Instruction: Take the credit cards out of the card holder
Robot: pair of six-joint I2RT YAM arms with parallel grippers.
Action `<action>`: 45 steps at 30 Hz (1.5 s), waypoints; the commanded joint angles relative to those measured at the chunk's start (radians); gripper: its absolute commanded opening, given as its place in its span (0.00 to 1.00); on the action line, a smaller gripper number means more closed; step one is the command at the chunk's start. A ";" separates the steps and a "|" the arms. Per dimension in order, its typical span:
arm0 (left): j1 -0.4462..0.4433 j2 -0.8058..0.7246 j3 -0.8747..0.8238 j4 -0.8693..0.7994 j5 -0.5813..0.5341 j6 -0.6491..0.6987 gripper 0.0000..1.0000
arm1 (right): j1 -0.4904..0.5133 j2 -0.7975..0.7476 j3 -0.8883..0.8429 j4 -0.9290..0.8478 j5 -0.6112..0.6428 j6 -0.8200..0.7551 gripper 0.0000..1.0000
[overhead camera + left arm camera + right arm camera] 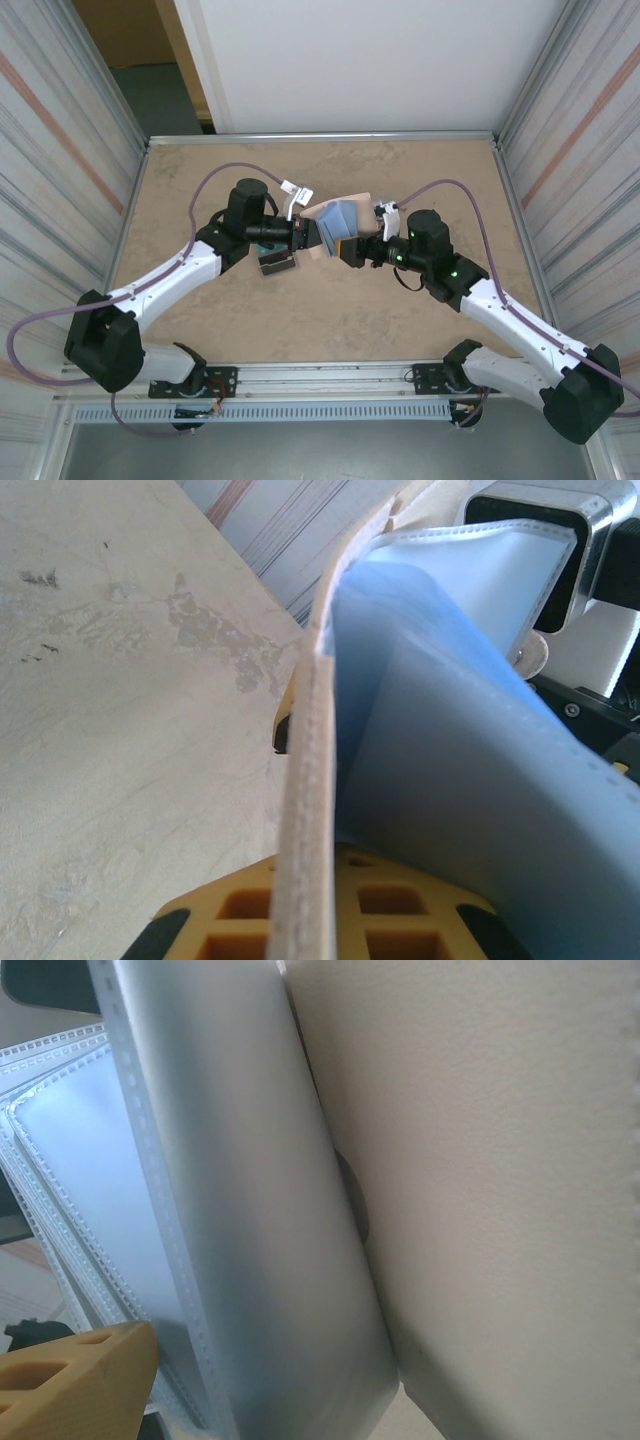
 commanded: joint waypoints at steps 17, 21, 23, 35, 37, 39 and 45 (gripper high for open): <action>0.000 0.009 0.002 0.066 0.086 -0.021 0.00 | -0.072 -0.017 0.024 -0.005 0.102 0.042 0.63; 0.006 0.019 0.003 0.085 0.107 -0.040 0.00 | -0.124 -0.041 0.000 0.028 0.032 0.077 0.64; 0.011 0.024 0.001 0.105 0.124 -0.059 0.00 | -0.147 -0.047 -0.009 0.050 -0.024 0.091 0.66; 0.022 0.031 -0.002 0.134 0.150 -0.088 0.00 | -0.208 -0.064 -0.041 0.137 -0.208 0.104 0.87; 0.022 0.031 -0.002 0.134 0.151 -0.088 0.00 | -0.214 -0.070 -0.049 0.155 -0.231 0.103 0.92; 0.025 0.031 -0.002 0.134 0.152 -0.089 0.00 | -0.218 -0.077 -0.060 0.171 -0.250 0.102 0.96; 0.030 0.031 -0.003 0.135 0.156 -0.093 0.00 | -0.219 -0.077 -0.067 0.160 -0.262 0.079 0.99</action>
